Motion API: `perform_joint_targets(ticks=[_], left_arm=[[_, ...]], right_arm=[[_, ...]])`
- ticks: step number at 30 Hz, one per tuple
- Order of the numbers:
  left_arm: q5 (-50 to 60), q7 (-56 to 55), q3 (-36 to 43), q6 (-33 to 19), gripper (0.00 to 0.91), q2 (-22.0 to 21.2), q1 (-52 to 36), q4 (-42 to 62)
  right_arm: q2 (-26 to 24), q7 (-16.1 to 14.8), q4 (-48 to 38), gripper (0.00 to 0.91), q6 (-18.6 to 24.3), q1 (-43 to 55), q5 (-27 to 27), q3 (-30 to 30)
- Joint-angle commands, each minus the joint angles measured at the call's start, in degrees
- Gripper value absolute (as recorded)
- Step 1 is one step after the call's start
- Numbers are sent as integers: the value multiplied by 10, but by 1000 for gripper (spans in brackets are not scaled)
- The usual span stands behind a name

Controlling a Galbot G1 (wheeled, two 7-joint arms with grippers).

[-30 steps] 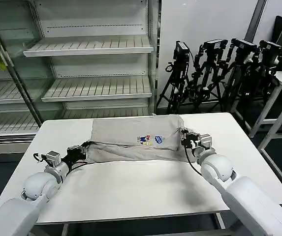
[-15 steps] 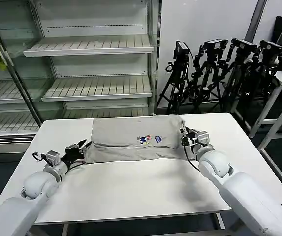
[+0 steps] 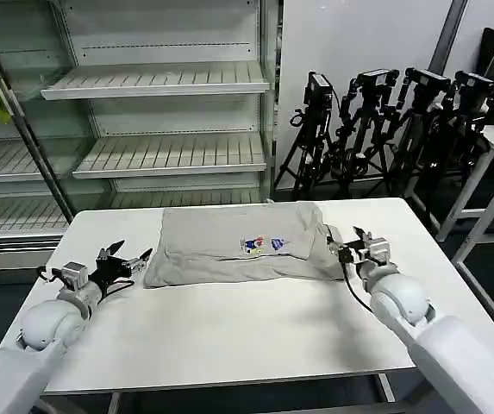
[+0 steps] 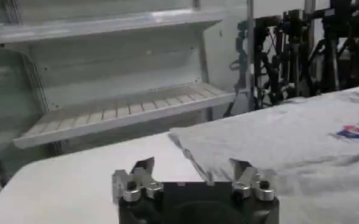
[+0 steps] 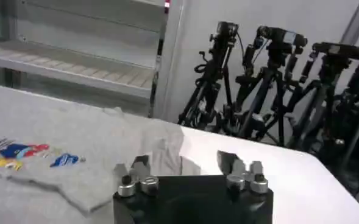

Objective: Fold and organize the clothes.

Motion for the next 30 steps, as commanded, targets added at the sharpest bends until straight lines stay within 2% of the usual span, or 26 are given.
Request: perform_joint_targets(ticks=[1, 7, 19, 21, 22, 23, 24, 25, 26, 28, 30], left_arm=[[-32, -9, -26, 44, 907, 3, 83, -85], [-22, -7, -5, 41, 907, -21, 67, -63], [-18, -3, 13, 36, 907, -35, 34, -18], [-18, -3, 14, 36, 907, -36, 33, -16], [-18, -3, 14, 36, 867, -36, 33, -16], [-18, -2, 14, 36, 685, -36, 33, -17], [-18, -1, 14, 37, 574, -35, 34, -18], [-18, -1, 14, 37, 363, -35, 35, -18], [-18, -1, 13, 37, 292, -34, 36, -19], [-18, 1, 12, 36, 131, -33, 36, -19], [-18, 3, 12, 36, 91, -31, 37, -20]], right_arm=[[-27, -1, 98, 907, -7, -167, 3, 99], [-8, -3, 88, 907, -1, -178, -17, 104], [24, -3, 12, 907, 12, -105, -31, 47], [26, -4, 2, 867, 13, -93, -33, 38], [27, -5, -1, 776, 14, -89, -33, 36], [28, -5, -3, 756, 14, -88, -33, 35], [31, -7, -8, 715, 14, -81, -34, 29], [33, -8, -11, 574, 15, -78, -35, 27], [34, -9, -13, 534, 15, -76, -36, 25], [39, -13, -19, 363, 16, -71, -39, 20], [42, -15, -25, 292, 19, -67, -44, 15]])
